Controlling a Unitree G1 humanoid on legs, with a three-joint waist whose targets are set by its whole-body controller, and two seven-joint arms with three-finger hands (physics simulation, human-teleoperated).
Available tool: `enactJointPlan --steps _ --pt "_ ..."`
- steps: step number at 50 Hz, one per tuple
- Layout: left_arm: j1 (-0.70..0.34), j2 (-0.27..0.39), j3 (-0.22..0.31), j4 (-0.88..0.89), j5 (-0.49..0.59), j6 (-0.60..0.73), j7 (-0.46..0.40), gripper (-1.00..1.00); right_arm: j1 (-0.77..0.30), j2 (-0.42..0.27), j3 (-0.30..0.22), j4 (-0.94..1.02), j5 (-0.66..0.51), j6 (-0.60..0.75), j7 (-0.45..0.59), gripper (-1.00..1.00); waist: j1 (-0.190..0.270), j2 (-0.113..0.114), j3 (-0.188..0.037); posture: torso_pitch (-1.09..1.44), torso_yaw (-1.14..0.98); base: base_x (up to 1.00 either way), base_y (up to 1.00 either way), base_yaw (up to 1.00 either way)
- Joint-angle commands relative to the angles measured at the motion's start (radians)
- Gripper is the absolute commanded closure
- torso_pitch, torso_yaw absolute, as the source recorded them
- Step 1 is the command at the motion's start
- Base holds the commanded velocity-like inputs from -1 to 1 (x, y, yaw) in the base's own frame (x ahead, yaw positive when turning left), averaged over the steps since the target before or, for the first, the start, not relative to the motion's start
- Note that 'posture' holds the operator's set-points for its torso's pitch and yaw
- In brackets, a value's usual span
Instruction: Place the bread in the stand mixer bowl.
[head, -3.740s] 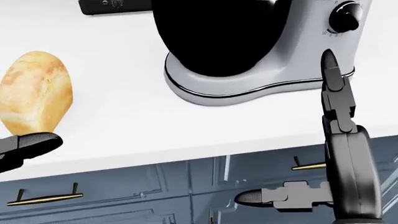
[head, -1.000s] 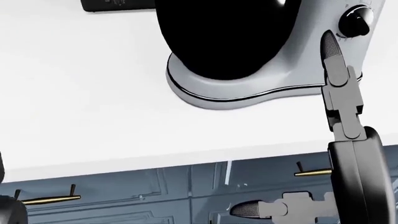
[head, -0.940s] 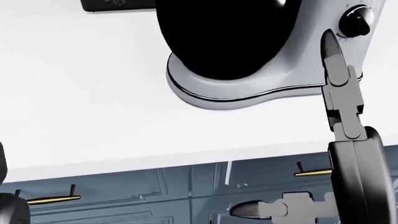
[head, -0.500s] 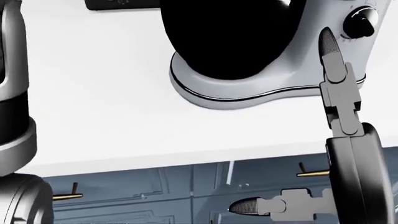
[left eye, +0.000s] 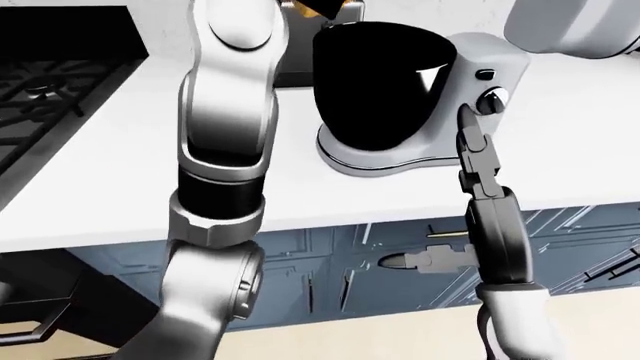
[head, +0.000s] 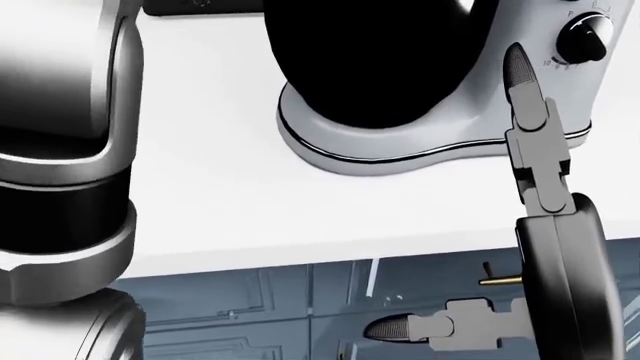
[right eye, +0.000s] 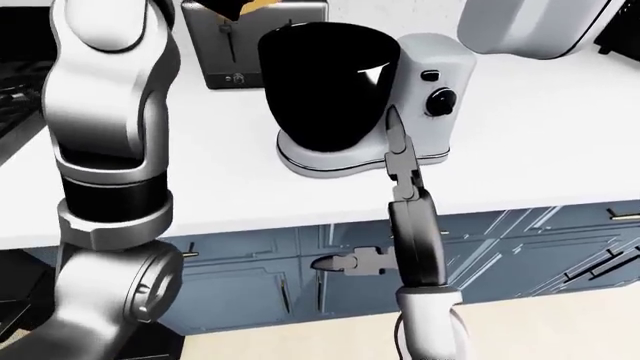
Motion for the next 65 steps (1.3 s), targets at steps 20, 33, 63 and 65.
enactJointPlan --steps 20,33,63,65 --pt "-0.146 -0.091 -0.02 0.075 0.03 -0.053 0.017 1.0 -0.013 0.0 0.004 -0.048 -0.005 -0.015 -0.001 -0.98 0.003 -0.01 -0.022 0.0 0.0 0.0 0.0 0.0" --pt "-0.259 -0.162 -0.028 0.149 -0.03 -0.027 0.032 1.0 -0.01 -0.001 0.004 -0.062 -0.006 -0.009 0.005 -0.98 0.005 -0.018 -0.018 0.0 0.0 0.0 0.0 0.0" --pt "-0.708 -0.163 0.006 0.895 -0.085 -0.402 0.194 1.0 -0.031 0.0 0.004 -0.029 0.017 -0.028 0.002 -0.98 0.012 -0.033 -0.015 0.0 0.0 0.0 0.0 0.0" --pt "-0.711 -0.165 0.004 0.92 -0.081 -0.417 0.193 1.0 -0.032 0.001 0.006 -0.03 0.017 -0.028 0.002 -0.98 0.013 -0.034 -0.015 0.0 0.0 0.0 0.0 0.0"
